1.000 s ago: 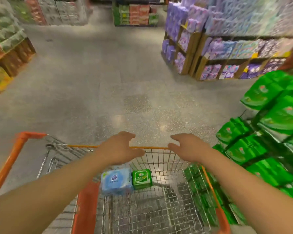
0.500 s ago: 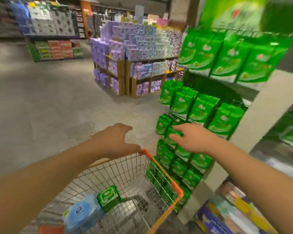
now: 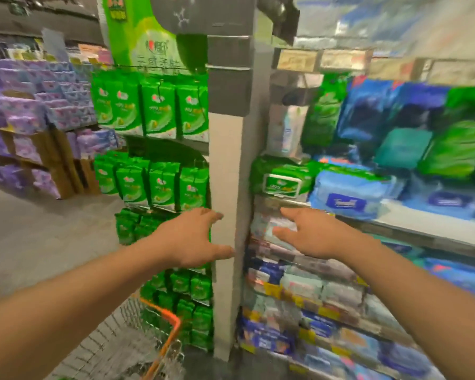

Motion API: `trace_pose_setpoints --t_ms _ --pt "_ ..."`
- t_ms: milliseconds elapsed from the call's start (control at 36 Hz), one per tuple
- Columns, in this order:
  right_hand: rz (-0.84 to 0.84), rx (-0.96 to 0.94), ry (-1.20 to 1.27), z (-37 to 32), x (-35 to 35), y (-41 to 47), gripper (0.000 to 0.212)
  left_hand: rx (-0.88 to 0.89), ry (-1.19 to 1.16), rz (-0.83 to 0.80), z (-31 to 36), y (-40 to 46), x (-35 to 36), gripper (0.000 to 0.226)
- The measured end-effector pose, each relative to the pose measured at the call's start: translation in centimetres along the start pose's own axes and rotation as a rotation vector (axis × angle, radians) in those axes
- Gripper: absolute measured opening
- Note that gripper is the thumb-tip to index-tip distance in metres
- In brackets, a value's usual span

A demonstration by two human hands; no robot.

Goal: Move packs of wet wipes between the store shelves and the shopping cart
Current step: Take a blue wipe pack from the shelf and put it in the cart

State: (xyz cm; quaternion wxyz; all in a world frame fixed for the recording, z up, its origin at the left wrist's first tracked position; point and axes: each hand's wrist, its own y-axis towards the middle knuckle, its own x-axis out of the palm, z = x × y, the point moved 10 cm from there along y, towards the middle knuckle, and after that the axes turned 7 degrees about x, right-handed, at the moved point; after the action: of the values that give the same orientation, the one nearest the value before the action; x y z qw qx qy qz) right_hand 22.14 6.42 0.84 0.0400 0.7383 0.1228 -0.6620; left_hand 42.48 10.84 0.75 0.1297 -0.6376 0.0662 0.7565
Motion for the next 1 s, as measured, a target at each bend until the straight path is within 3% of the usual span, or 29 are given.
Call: trace_pose_setpoints --t_ms 111,222,472,750,1000 --pt "0.005 0.122 0.05 9.8 -0.9 -3.3 0.067 0.089 0.052 0.004 8.5 4.6 0.6 0.113" --pt "0.021 0.224 0.075 18.8 -1.2 -6.1 0.071 0.189 0.053 0.003 16.9 8.4 1.3 0.098" --pt "0.046 0.392 0.119 32.7 -2.2 -10.0 0.075 0.344 0.05 -0.048 30.6 14.6 2.9 0.093" --pt "0.063 0.491 0.143 40.3 -2.4 -10.0 0.076 0.431 0.025 -0.07 36.4 21.0 3.7 0.099" --pt "0.083 0.515 0.157 42.9 -3.5 -5.3 0.075 0.497 0.034 0.012 36.9 26.0 1.9 0.097"
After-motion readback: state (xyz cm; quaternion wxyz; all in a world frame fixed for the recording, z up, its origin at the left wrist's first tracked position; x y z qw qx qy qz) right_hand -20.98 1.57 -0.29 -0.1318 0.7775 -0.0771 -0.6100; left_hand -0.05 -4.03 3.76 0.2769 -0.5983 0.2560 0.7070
